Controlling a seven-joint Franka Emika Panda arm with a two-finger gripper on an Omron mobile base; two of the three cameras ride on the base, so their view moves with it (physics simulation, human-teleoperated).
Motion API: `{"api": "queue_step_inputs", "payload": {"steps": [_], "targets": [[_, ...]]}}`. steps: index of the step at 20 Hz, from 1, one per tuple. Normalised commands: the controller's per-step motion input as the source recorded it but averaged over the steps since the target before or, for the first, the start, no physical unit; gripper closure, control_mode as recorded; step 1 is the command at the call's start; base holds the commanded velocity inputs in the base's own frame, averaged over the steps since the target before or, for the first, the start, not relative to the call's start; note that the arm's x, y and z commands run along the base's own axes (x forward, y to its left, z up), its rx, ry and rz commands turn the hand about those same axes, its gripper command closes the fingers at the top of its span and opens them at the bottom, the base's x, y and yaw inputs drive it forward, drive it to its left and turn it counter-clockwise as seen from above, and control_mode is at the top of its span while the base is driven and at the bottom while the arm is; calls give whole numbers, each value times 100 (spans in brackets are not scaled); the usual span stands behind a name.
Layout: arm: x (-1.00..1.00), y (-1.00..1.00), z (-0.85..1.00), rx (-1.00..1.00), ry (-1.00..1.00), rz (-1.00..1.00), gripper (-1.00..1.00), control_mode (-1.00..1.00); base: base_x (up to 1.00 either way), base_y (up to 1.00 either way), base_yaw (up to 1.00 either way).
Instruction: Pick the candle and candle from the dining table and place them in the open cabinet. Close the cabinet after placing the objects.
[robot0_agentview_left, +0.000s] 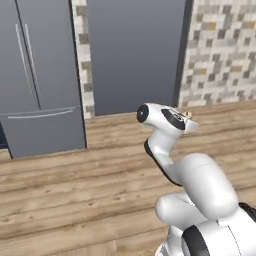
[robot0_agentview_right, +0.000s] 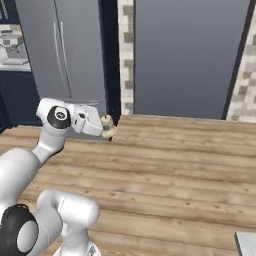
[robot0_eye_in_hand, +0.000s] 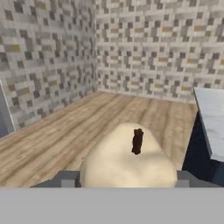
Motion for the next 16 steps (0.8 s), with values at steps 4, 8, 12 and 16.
{"api": "queue_step_inputs", "payload": {"steps": [4, 8, 12, 16], "targets": [[0, 0, 0, 0, 0, 0, 100, 100, 8, 0, 68], [0, 0, 0, 0, 0, 0, 100, 100, 27, 0, 61], [0, 0, 0, 0, 0, 0, 100, 100, 71, -10, 50], [0, 0, 0, 0, 0, 0, 100, 100, 60, -45, 44]]}}
